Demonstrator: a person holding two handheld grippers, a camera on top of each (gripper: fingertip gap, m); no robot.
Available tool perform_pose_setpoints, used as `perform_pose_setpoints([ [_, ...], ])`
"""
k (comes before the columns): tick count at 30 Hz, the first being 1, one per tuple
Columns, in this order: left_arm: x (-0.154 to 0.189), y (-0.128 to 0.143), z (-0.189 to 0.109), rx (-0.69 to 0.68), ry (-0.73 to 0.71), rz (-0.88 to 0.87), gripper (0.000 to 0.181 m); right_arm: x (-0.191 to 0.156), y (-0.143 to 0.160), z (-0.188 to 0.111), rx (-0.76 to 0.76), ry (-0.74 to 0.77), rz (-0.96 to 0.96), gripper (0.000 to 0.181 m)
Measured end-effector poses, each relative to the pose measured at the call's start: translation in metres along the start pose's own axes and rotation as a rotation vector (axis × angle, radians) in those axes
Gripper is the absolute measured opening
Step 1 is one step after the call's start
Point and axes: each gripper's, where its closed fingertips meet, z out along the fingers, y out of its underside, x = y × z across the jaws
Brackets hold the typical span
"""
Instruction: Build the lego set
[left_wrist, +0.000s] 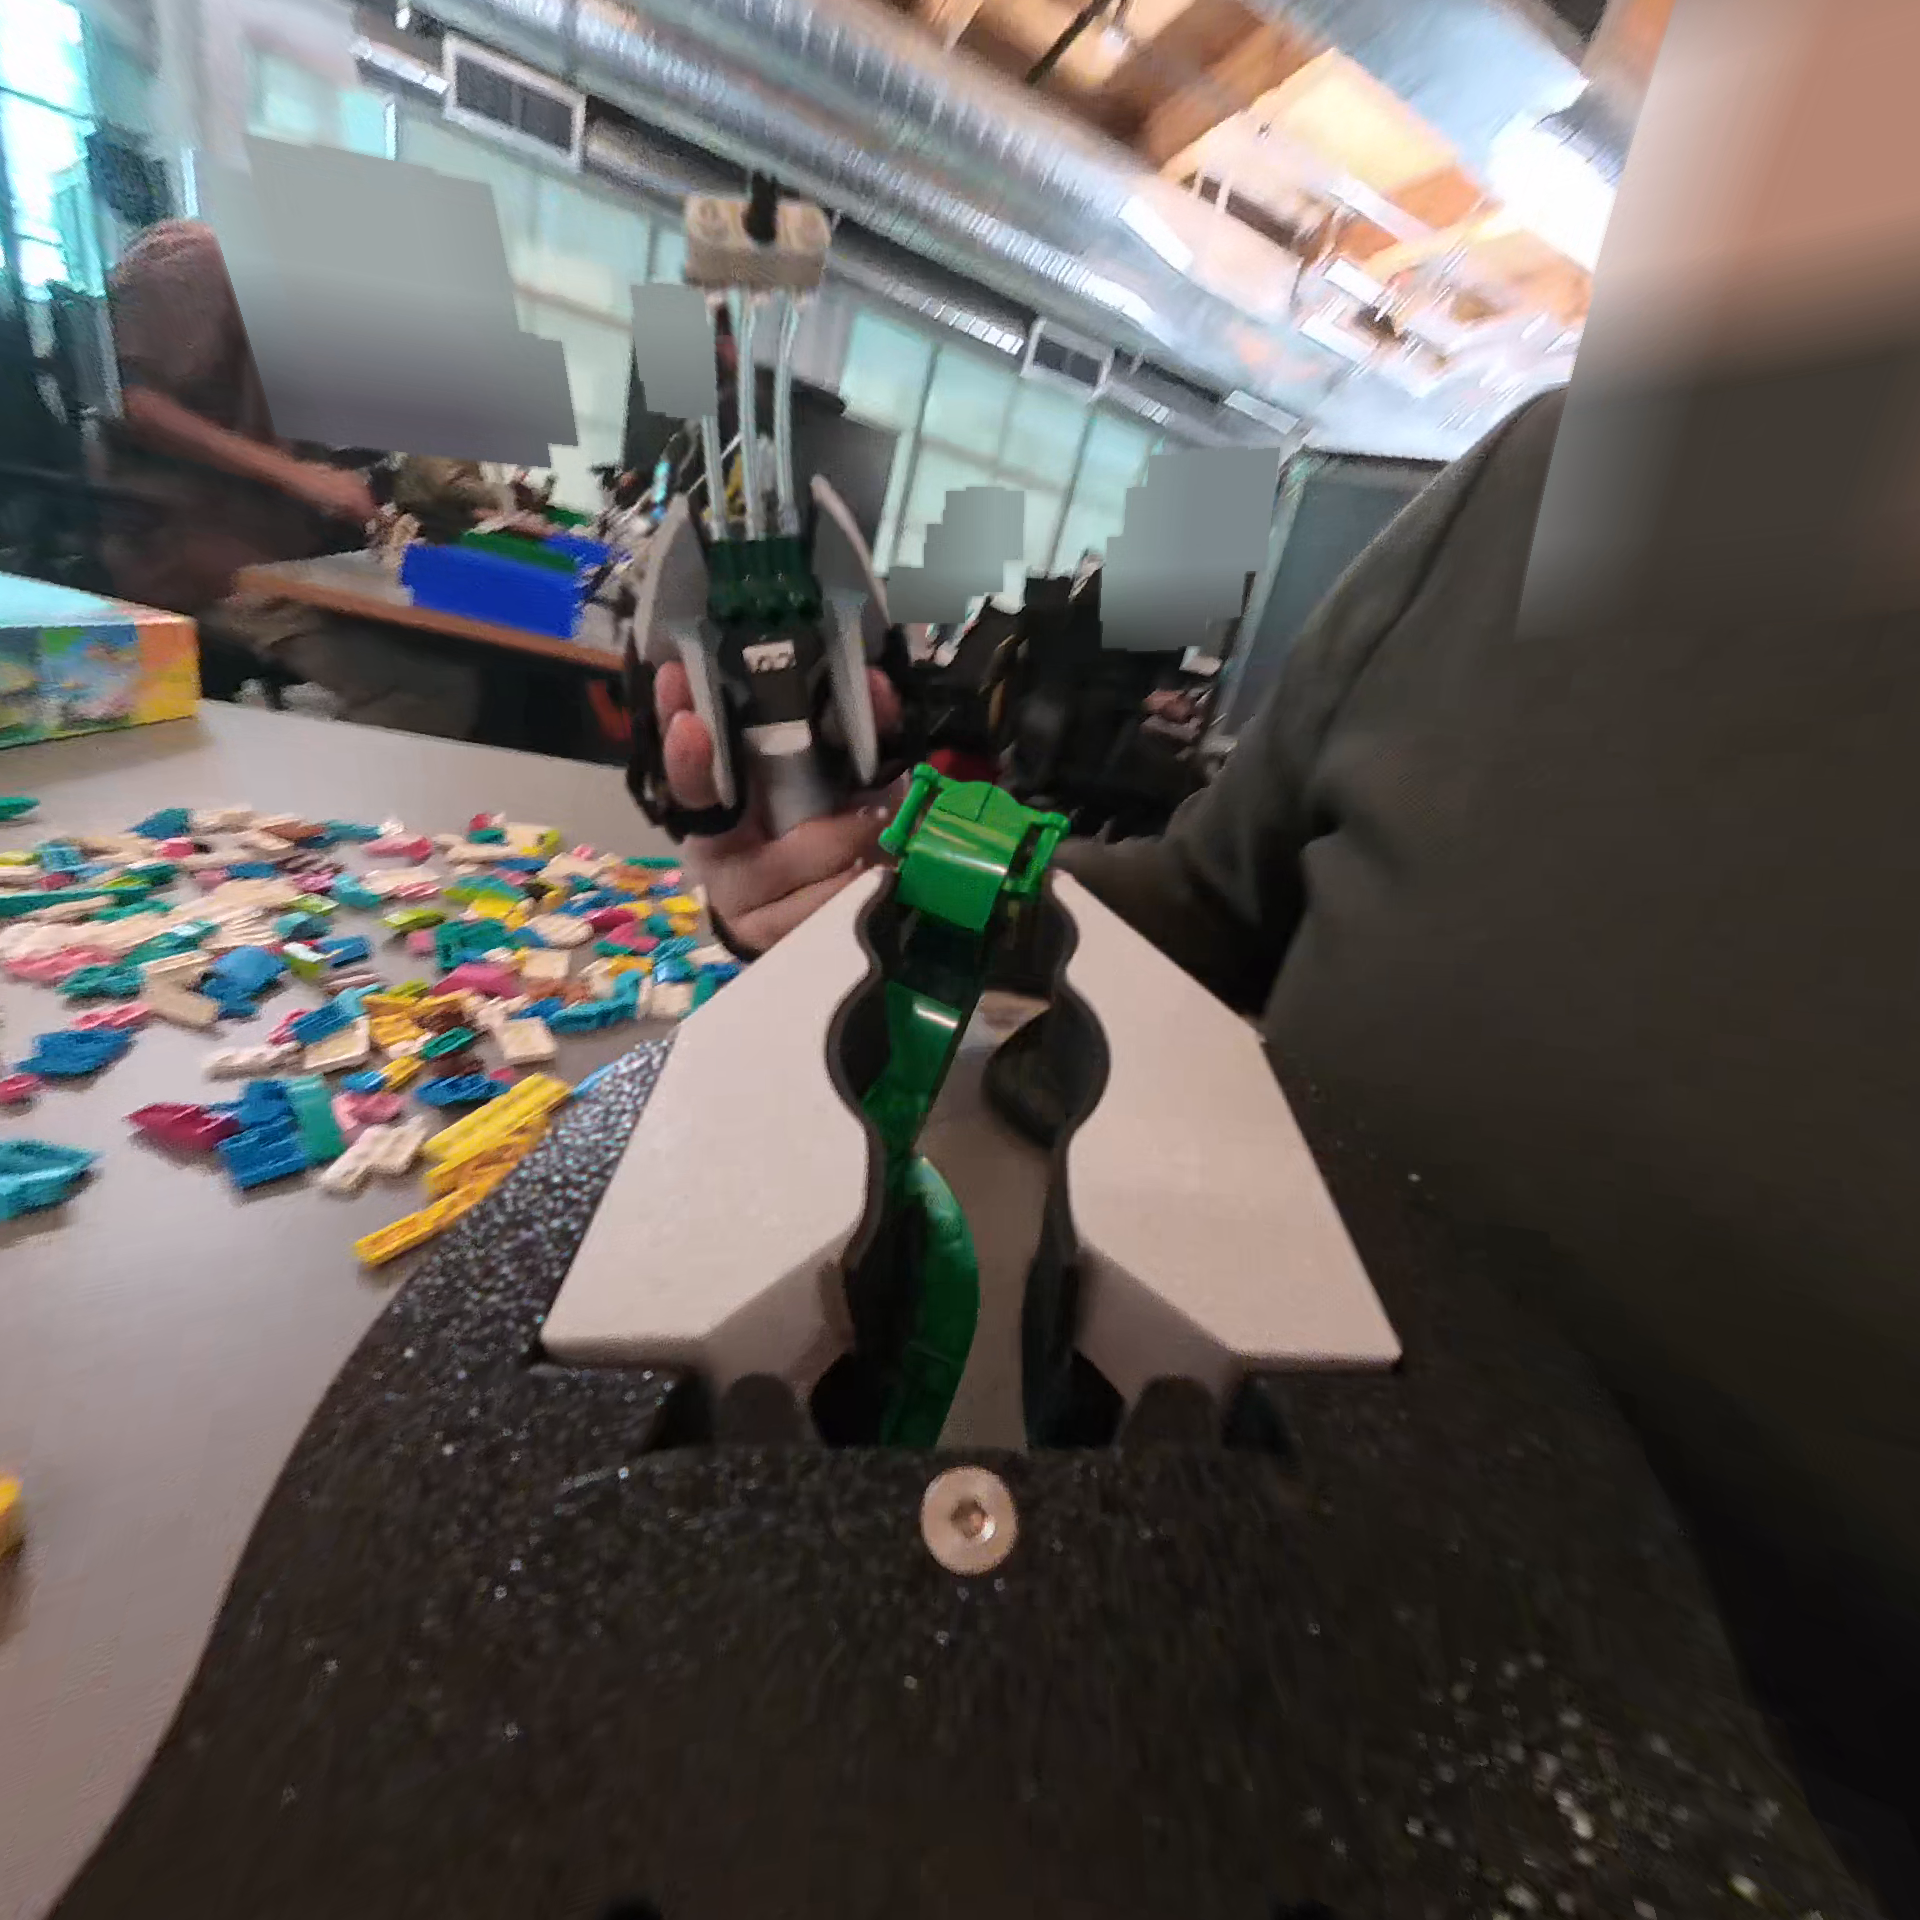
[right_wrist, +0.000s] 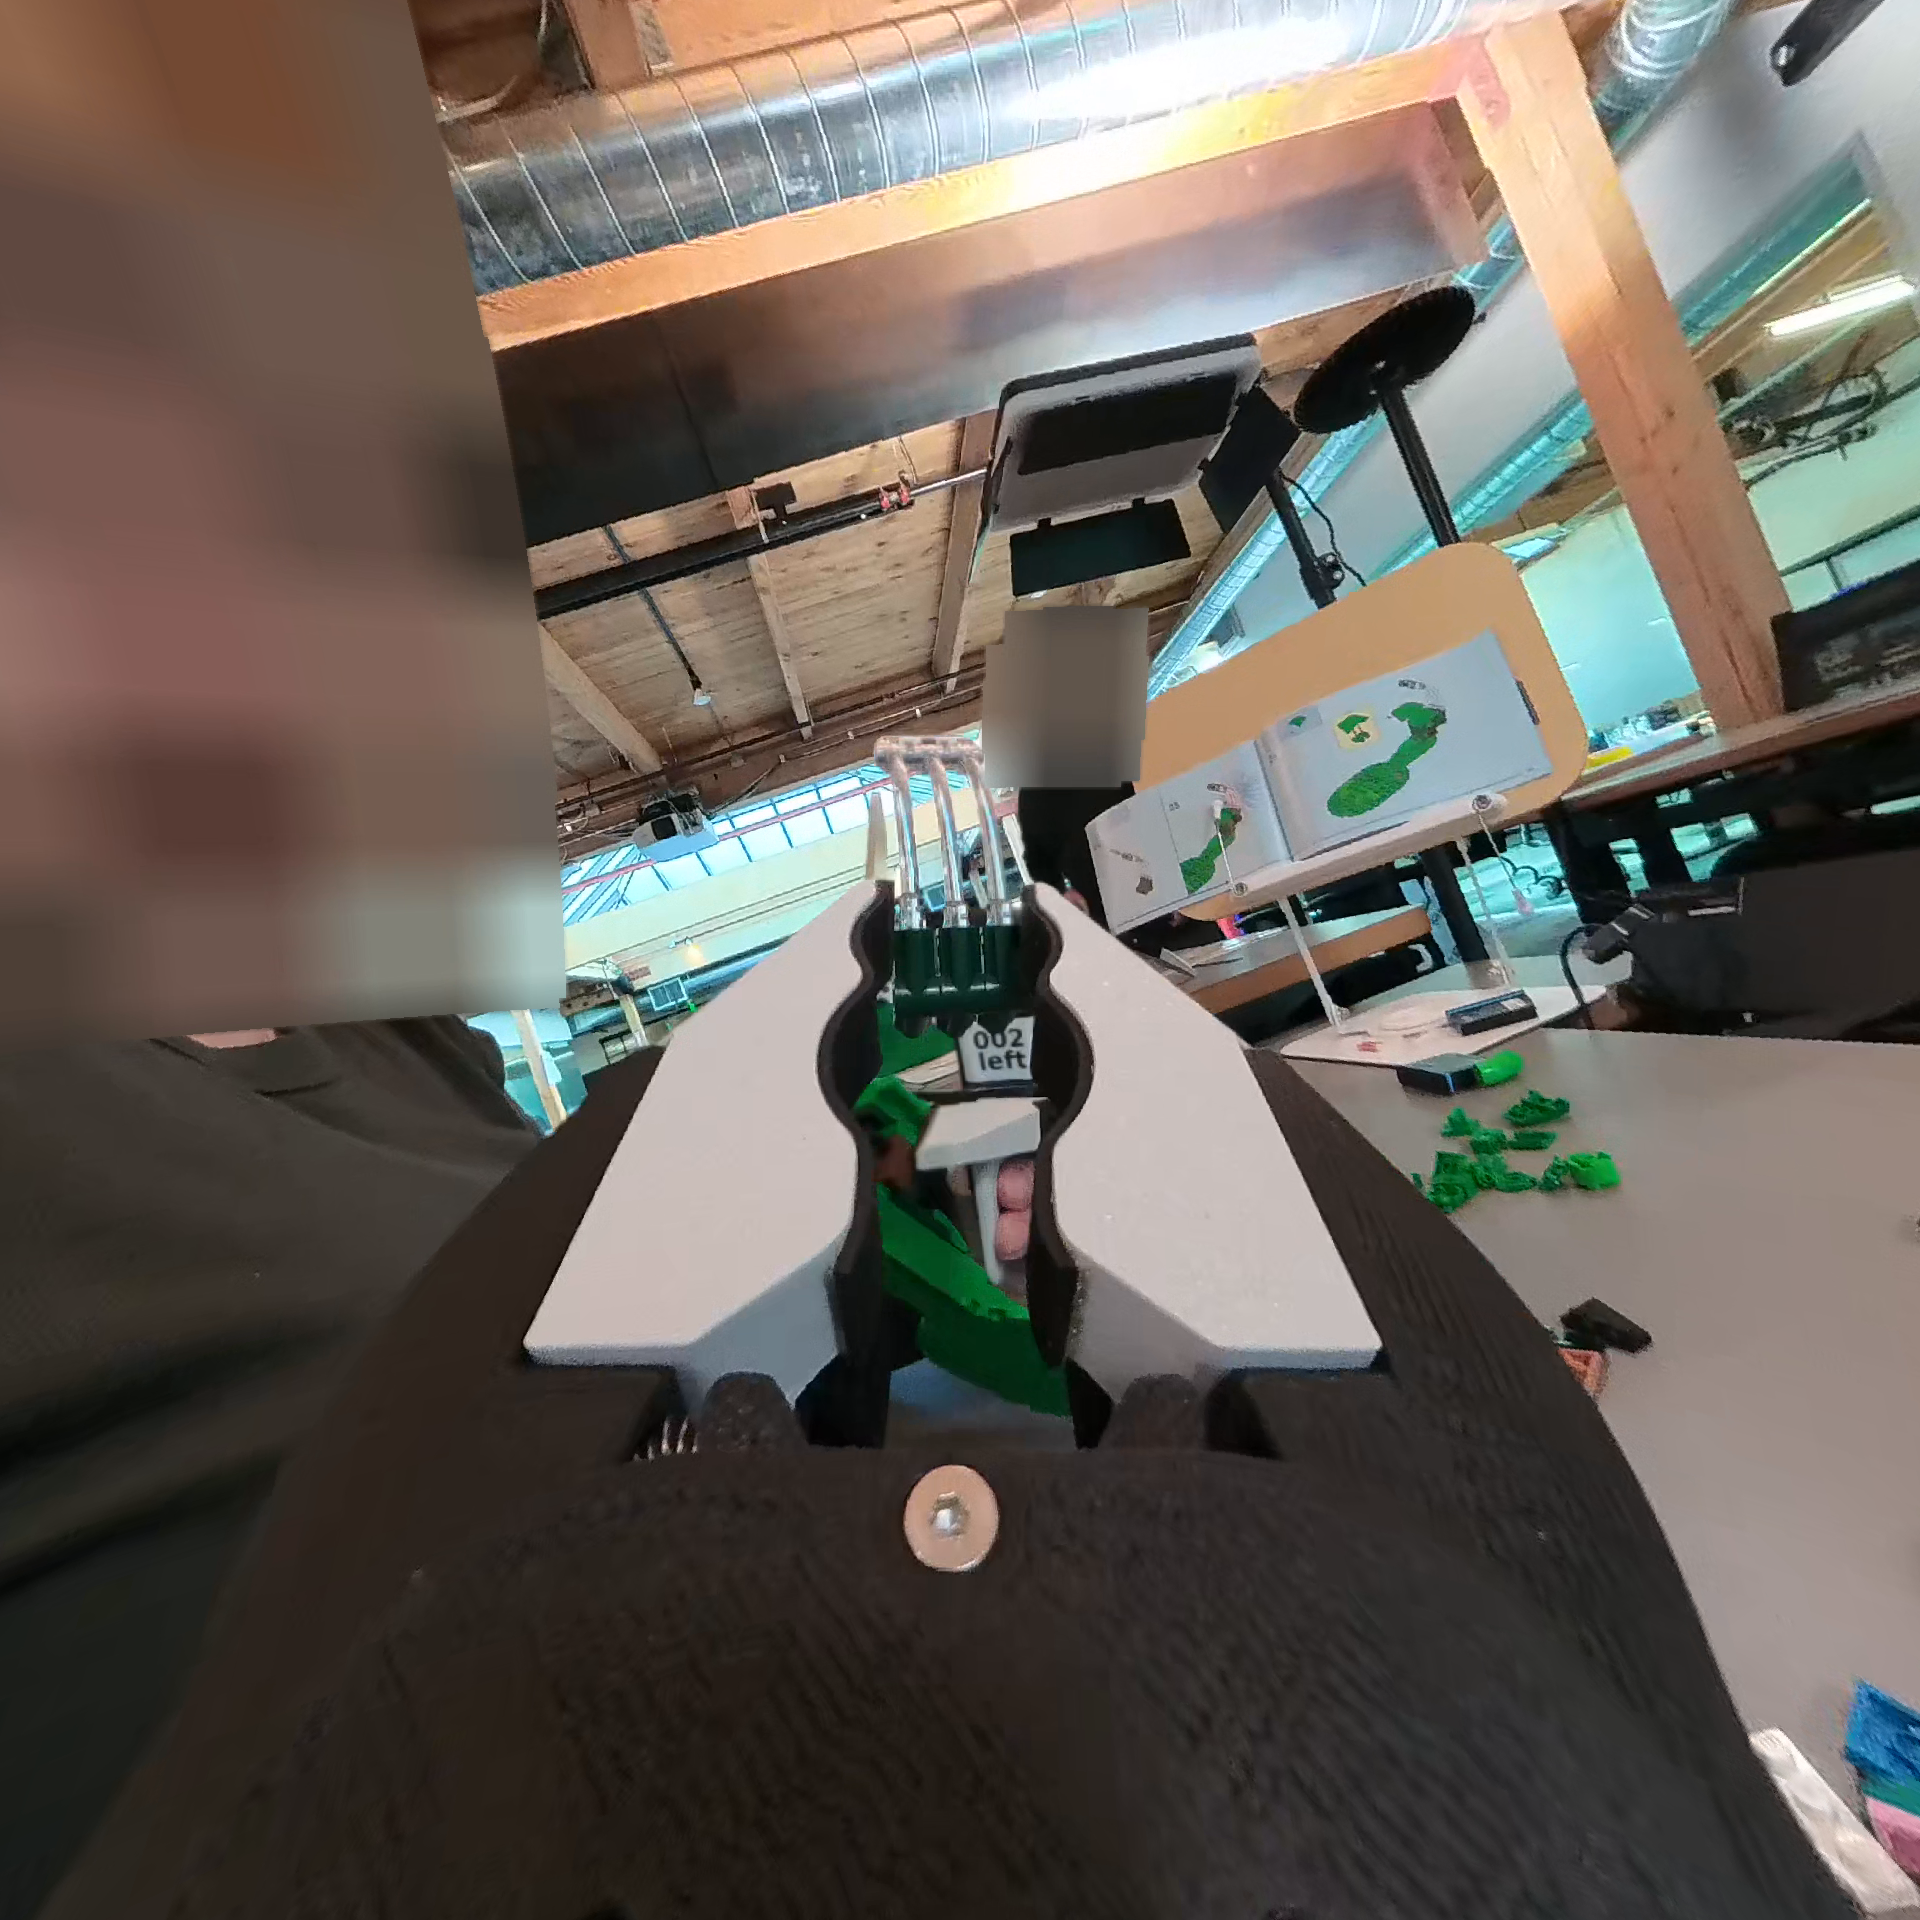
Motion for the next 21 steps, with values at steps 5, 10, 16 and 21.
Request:
perform_pose_setpoints([
  [5, 0.008, -0.012, -0.004, 0.079, 0.071, -0.063, 0.027, 0.001, 0.005, 0.001, -0.016, 0.002, 0.008, 0.023],
  [10, 0.004, -0.015, -0.007, 0.092, 0.056, -0.074, 0.023, 0.002, 0.009, 0.003, -0.037, 0.018, 0.000, 0.023],
  [16, -0.026, -0.013, -0.010, 0.088, -0.138, -0.085, 0.023, 0.010, 0.028, 0.017, -0.095, 0.104, 0.018, 0.023],
  [21, -0.049, -0.011, -0.014, 0.091, -0.298, -0.118, 0.023, 0.018, 0.039, 0.026, -0.111, 0.164, 0.008, 0.022],
])
